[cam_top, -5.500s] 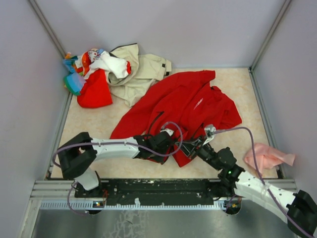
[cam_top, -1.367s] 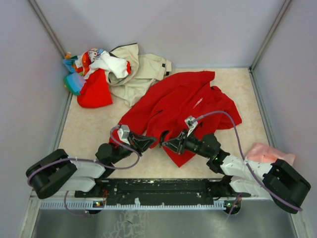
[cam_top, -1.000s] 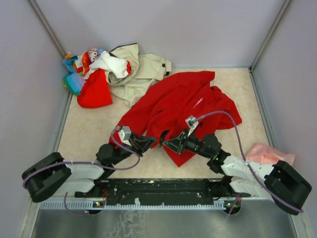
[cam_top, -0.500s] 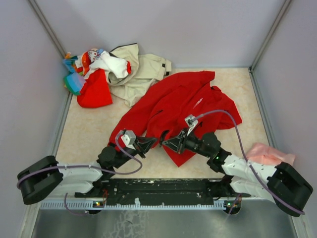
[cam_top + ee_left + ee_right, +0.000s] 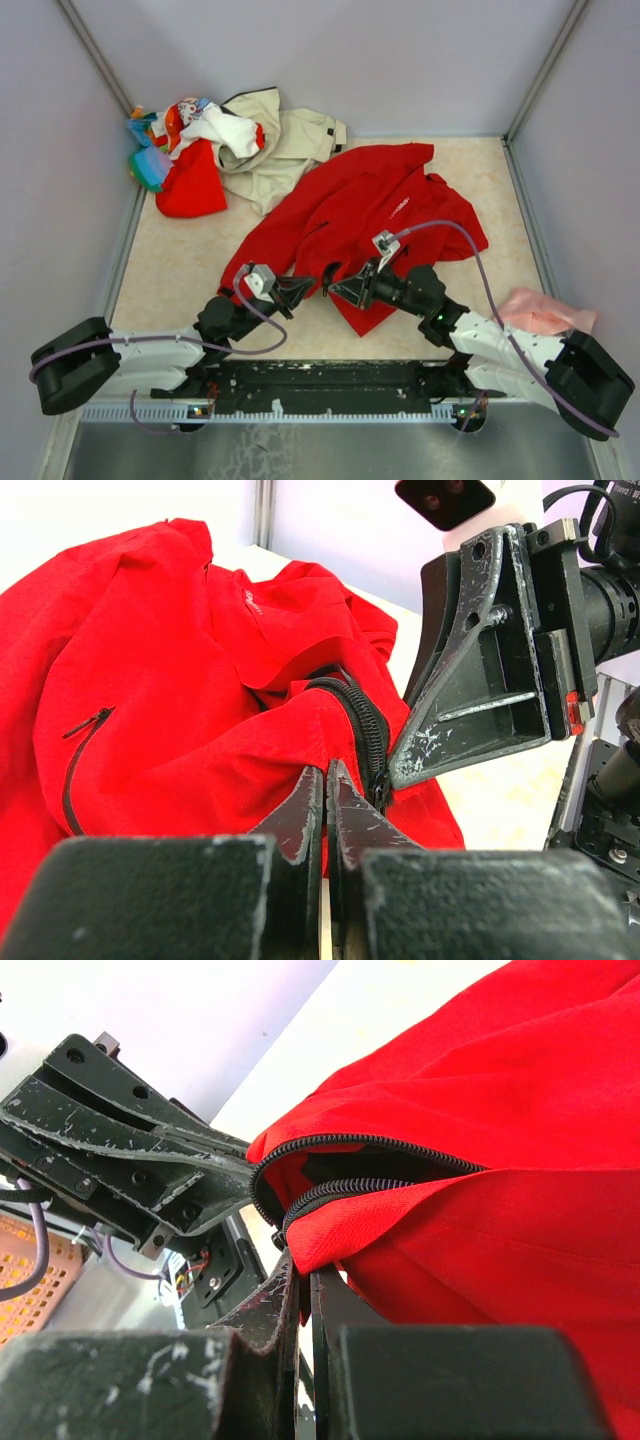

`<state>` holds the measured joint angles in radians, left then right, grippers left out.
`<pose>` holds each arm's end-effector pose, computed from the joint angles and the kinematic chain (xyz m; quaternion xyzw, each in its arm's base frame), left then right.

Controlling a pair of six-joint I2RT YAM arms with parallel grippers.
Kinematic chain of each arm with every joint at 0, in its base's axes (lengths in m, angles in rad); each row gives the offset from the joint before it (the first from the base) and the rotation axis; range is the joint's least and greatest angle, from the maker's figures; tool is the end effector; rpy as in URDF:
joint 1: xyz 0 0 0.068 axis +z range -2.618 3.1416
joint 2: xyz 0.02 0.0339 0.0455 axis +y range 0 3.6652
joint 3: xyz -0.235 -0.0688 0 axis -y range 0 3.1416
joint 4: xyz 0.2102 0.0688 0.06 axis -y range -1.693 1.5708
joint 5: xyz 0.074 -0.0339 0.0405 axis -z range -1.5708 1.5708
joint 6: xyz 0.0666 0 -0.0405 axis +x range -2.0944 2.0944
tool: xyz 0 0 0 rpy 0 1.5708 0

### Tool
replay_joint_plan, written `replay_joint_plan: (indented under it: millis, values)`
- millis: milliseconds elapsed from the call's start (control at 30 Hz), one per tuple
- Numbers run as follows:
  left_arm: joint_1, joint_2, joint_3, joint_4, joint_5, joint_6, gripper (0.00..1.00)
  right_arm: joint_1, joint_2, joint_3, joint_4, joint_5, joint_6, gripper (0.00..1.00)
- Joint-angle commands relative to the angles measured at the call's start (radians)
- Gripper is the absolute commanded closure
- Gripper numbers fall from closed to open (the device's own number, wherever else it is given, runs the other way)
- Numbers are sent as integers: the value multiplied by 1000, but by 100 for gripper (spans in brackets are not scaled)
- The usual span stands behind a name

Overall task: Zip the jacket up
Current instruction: Insert the zipper into the jacket.

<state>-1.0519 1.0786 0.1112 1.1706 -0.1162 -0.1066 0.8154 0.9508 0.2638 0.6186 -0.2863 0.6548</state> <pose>0.1133 -0.1828 0.2099 0.2470 0.5820 -0.3929 0.6677 0.1382 0.1742 0.2084 -0.1551 0.7133 0.5304 0.4312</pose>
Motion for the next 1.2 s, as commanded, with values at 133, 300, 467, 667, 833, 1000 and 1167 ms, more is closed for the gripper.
replay_joint_plan:
  millis: [133,300,467,667,833,1000,1167]
  values:
    - [-12,-19,29,-6,-25,37,100,8,-14,67,35,-8,-17,100]
    - [-21,-19,42,-41,-33,62,100,8,-21,81,7,-1,-16,100]
    - [-26,-16,46,-43,-17,71,100,8,-31,90,-6,6,-27,100]
    - [-33,-20,52,-66,-41,86,100,6,-33,125,-60,17,-34,100]
    - [-45,-19,64,-94,-62,107,100,4,-60,133,-109,46,-26,100]
    - [-66,-10,76,-112,-92,140,100,-7,-100,140,-148,81,-18,100]
    - [-97,11,102,-150,-146,199,100,-28,-140,137,-195,103,-27,100]
